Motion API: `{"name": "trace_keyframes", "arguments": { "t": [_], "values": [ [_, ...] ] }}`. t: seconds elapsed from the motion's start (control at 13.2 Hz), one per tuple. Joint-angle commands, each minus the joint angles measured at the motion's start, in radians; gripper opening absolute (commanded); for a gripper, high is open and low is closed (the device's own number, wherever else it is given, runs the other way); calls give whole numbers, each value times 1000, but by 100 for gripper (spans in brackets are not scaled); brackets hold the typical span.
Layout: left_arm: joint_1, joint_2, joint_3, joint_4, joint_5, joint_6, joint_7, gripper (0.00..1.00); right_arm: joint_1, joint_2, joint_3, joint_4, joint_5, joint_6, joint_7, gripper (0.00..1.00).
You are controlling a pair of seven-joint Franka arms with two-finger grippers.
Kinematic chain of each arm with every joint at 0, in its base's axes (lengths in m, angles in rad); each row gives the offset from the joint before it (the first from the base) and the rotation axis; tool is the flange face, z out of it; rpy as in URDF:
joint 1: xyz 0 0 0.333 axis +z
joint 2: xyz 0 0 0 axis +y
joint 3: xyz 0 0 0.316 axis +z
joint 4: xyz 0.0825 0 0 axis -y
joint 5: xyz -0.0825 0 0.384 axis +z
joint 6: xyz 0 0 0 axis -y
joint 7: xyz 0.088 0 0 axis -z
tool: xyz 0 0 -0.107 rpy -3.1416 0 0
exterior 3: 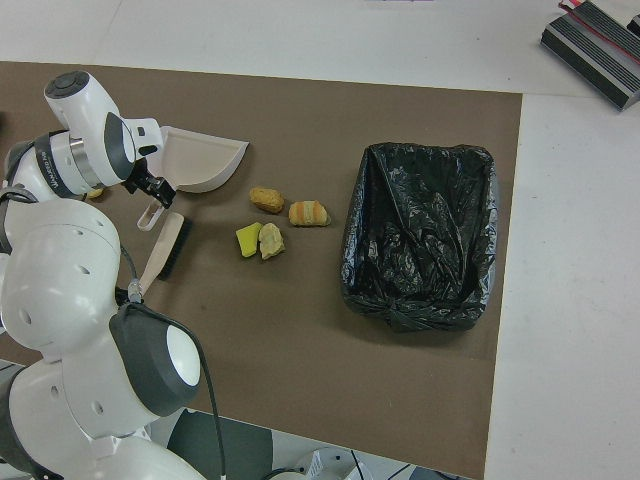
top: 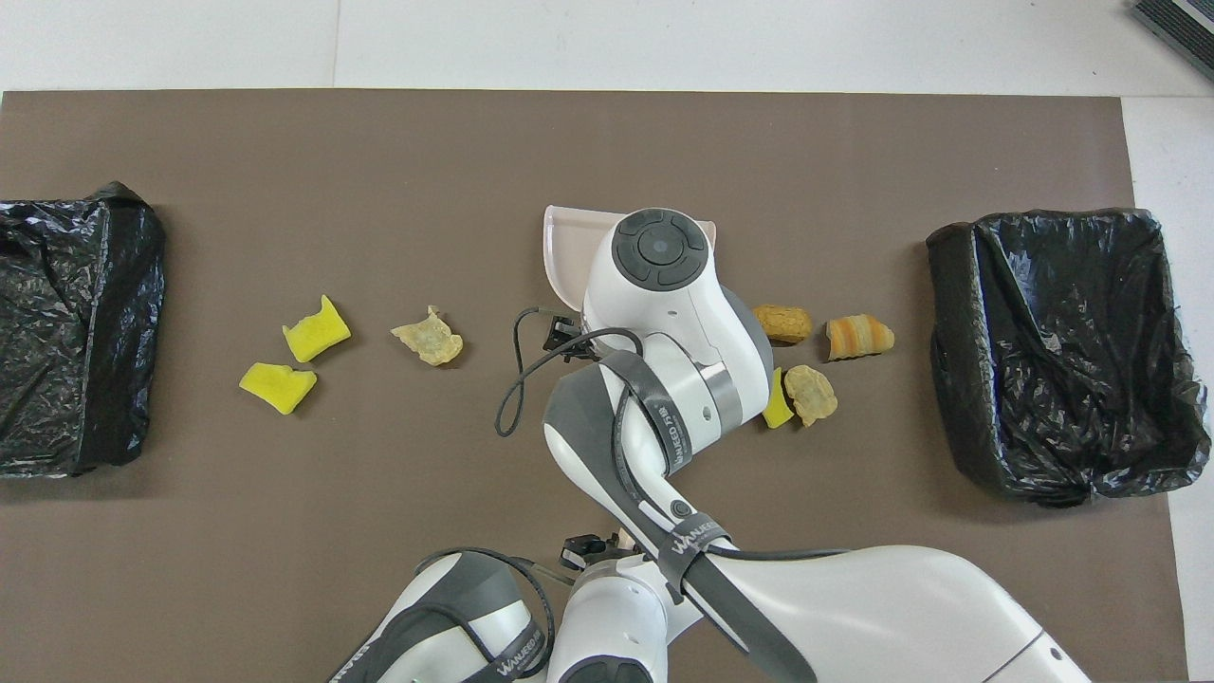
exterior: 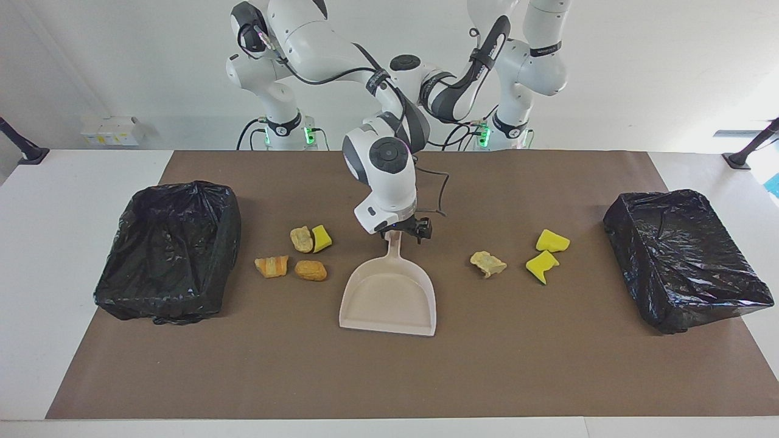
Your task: Sweep and dump trash in bin
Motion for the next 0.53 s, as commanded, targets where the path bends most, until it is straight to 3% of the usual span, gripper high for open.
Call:
{"name": "trace_keyframes", "arguments": {
  "t": [0.0, 0.08, 0.23, 0.38, 0.45],
  "values": [
    [-8, -33, 18, -18, 23, -29, -21, 0, -6, -52, 5, -59, 3, -15, 5, 100],
    [-6, -42, 18, -15, 23, -52, -21, 0, -6, -54, 5, -62, 3, -17, 2, 100],
    [-2, -52, 18, -15, 23, -88, -20, 0, -6, -65, 6, -84, 6, -12, -1, 79],
    [1, -85, 18, -15, 23, -179, -15, 0, -7, -86, 5, -137, 6, 9, -19, 71],
    [3, -105, 18, -15, 23, -224, -14, 0, -7, -86, 5, -141, 7, 29, -32, 57]
  ]
}}
